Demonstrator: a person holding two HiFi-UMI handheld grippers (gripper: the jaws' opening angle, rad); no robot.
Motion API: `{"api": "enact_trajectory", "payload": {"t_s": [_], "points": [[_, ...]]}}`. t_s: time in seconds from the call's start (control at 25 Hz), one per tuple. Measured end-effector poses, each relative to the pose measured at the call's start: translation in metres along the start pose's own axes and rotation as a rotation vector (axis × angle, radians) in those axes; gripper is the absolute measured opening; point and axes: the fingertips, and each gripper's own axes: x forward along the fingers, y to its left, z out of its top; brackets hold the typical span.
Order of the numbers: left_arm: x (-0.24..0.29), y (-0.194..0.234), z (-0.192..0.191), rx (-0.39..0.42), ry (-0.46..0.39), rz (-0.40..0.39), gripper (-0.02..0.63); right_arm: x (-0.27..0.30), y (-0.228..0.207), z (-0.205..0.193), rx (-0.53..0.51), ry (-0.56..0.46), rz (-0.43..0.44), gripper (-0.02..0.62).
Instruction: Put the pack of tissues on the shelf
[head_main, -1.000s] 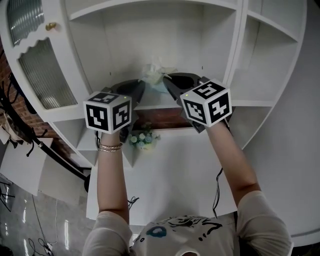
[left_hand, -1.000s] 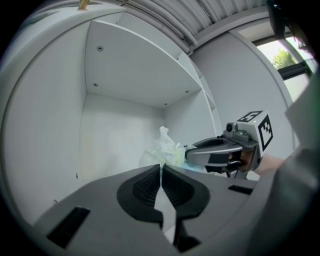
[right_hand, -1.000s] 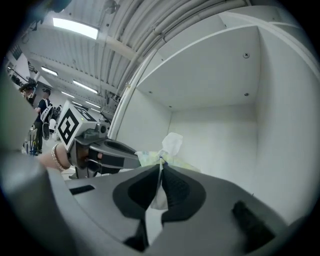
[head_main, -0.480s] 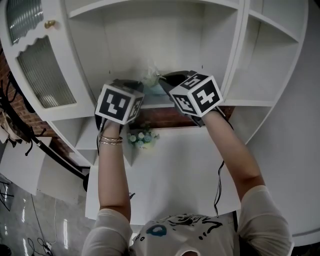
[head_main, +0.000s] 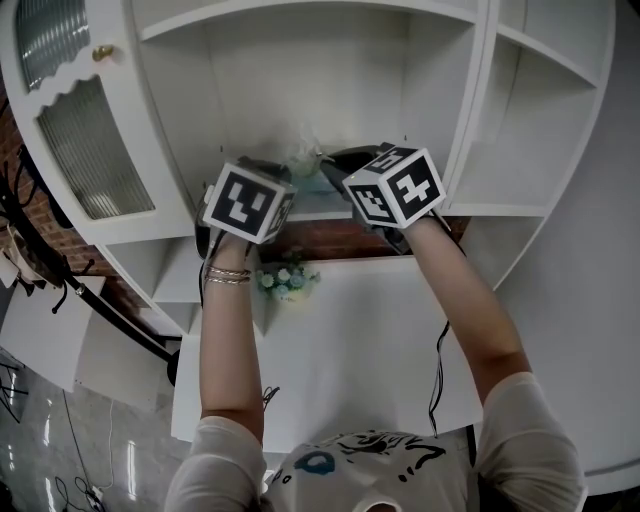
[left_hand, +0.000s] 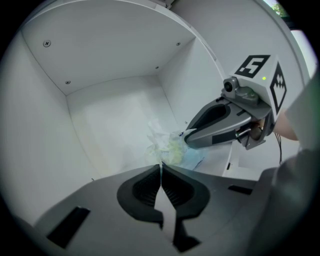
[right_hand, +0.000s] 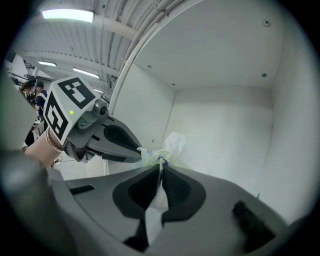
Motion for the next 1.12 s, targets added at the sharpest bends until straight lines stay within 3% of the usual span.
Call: {"api": "enact_trajectory", "payload": {"t_s": [0.48,0.56,0.68,0.92,1.12], "points": [[-0.005,-0.001,0.007,0.001,-0.084,-0.016,0.025,-0.007,-0.017,0.002,0.060,-0.055,-0.090,0.032],[-0.005,0.001,0.007,-0.006,-0.093,-0.011,0.045,-0.008,-0.018,0.002,0.082,-0.061,-0.077,0.038],[-0.005,0.002,0.006,-0.010,-0.099,-0.001,0.109,-0.014,-0.020,0.005,0.097,-0.080,-0.069,0.130],[-0.016,0.011,0.008,-0.029,-0.151,0.028,0.163,-0.019,-0.021,0.004,0.098,-0.087,-0.066,0.133],[-0.025,0.006,0.002,-0.027,-0.169,0.035,0.167,-0.035,-0.020,0.004,0.102,-0.125,-0.074,0.133]]}}
